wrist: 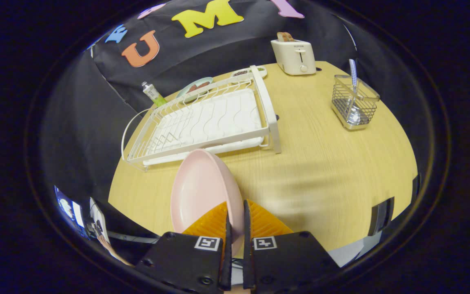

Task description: Take the plate from the dish rack, then take the spoon from the basket and place it into the plate.

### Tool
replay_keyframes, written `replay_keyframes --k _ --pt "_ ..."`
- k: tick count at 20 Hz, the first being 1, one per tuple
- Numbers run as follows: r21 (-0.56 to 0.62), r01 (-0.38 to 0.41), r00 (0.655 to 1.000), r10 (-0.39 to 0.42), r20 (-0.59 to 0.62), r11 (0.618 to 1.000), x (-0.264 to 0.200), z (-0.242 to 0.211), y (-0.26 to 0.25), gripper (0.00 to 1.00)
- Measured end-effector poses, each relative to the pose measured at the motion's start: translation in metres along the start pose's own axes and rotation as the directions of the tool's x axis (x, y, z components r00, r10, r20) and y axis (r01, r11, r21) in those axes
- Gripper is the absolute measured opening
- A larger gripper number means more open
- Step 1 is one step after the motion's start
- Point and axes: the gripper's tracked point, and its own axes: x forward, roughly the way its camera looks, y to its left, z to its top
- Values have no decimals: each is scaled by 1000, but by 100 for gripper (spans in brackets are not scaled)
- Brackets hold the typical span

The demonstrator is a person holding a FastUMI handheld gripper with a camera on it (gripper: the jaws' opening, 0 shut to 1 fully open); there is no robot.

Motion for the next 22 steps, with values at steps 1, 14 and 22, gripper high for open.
replay_keyframes --k 1,14,22 --pt "4 -8 1000 8 -3 1000 3 -4 -6 17" --pt "-2 5 992 -4 125 1000 12 8 -55 32" --pt "-138 194 860 -101 500 971 -45 67 -99 93"
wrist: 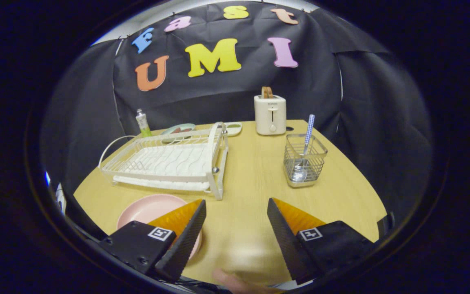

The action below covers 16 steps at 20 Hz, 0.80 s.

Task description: Take the plate from the dish rack, then take the spoon from the basket and place it into the plate.

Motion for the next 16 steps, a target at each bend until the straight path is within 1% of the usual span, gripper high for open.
replay_keyframes --k 2,3,7,9,13,14,16 --pt "32 -3 997 1 73 999 0 23 -17 98" --pt "26 -1 994 -2 113 1000 1 36 -28 100" --pt "-66 131 969 -113 220 989 14 82 -85 100" --pt "-101 164 963 -138 231 981 28 96 -99 100" --pt "-113 188 966 -162 202 976 65 113 -120 100" --pt "-99 197 965 -174 198 975 74 117 -128 100" --pt "-46 191 971 -181 157 981 95 122 -140 100"
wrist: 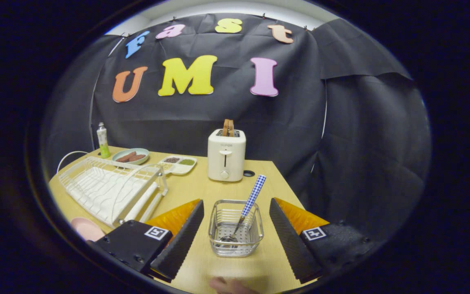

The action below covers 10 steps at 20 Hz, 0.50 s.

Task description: Take the plate from the dish rack, then take the spoon from the basket and place it into the plate.

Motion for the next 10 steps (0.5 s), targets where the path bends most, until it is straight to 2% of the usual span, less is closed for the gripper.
replay_keyframes --k 2,5,8,10 --pt "96 -31 998 35 -46 995 21 1 -3 100" --pt "165 -11 999 16 -29 986 44 16 -17 97" --pt "181 -9 998 20 -63 984 57 14 -17 70" --pt "185 -24 998 35 -60 982 61 18 -14 61"
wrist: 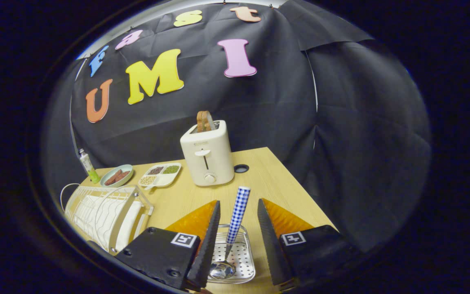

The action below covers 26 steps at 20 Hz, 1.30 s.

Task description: Take the plate from the dish rack, then take the spoon from the basket and place it into the plate.

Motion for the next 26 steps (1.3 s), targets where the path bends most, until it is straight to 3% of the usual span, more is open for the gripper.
replay_keyframes --k 1,3,9,18,26 --pt "1 7 1000 -7 -8 1000 9 -4 1 57" --pt "8 7 1000 -7 -22 1000 10 -9 3 25" --pt "11 7 1000 -7 21 1000 -14 4 13 14" --pt "-96 47 962 -19 273 994 -87 68 31 14" --pt "-149 -76 909 130 396 986 -200 77 113 13"
